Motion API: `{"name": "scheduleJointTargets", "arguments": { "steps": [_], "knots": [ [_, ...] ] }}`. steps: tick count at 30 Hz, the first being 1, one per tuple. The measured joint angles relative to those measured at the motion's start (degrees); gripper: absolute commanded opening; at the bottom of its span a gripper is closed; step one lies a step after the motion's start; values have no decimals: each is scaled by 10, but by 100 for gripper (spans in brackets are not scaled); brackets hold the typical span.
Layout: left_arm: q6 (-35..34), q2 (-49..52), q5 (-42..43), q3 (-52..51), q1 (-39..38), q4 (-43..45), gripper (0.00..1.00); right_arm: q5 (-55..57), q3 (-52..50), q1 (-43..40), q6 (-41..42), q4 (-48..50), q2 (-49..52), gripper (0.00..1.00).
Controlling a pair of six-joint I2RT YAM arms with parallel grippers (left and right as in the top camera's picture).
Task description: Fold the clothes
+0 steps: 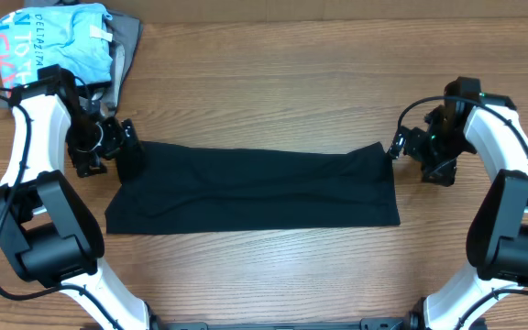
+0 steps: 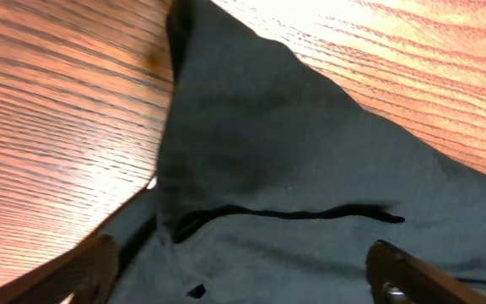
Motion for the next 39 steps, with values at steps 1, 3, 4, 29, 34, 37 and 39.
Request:
{"name": "scheduleJointTargets", "arguments": {
  "steps": [1,3,4,29,34,37,39],
  "knots": [
    [0,0,-1,0,-2,0,100,-4,-12,0,-7,11,0,100],
    [0,0,0,0,-3,0,100,-17,-32,0,-19,28,1,100],
    [0,0,-1,0,-3,0,100,-21,-38,0,-22,33,2,100],
    [0,0,-4,0,-3,0,100,-183,-154,21,0,155,2,4],
    [0,0,-4,0,-3,-1,100,-149,-138,10,28,116,2,4],
    [0,0,-4,0,-3,-3,100,-107,-114,-15,36,74,5,4],
    [0,0,-4,0,-3,-6,100,-56,-82,-38,50,35,10,4]
  ]
}}
